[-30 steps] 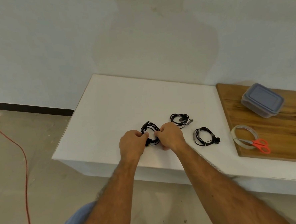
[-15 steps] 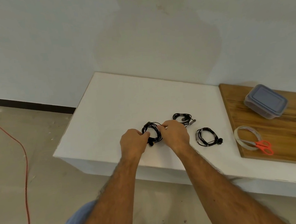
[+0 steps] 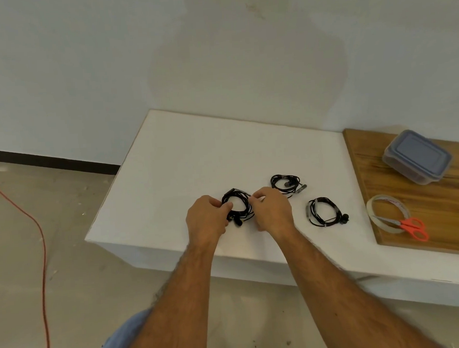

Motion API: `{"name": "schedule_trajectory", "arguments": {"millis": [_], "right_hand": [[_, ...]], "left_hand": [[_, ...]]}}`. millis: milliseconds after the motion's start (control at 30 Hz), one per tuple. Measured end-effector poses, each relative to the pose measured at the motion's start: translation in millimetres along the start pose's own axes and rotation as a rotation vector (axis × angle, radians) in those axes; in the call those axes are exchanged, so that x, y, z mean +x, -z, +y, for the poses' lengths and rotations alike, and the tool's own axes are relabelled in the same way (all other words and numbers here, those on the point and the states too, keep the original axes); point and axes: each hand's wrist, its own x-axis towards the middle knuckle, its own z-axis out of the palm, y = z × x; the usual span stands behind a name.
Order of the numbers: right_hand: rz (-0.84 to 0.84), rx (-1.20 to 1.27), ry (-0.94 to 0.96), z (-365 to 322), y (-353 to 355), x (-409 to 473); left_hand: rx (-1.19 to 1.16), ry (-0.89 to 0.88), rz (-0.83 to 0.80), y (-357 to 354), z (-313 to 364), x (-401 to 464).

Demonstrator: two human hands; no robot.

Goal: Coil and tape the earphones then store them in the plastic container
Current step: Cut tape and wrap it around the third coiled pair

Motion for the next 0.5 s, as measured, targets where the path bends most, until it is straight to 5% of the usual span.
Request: {"name": "schedule_trajectory", "arguments": {"millis": [500], "right_hand": [[-0.077, 0.195, -0.061, 0.4, 5.9, -1.0]], "left_hand": [[-0.073, 0.022, 0.012, -3.9, -3.8, 2.1]]}}
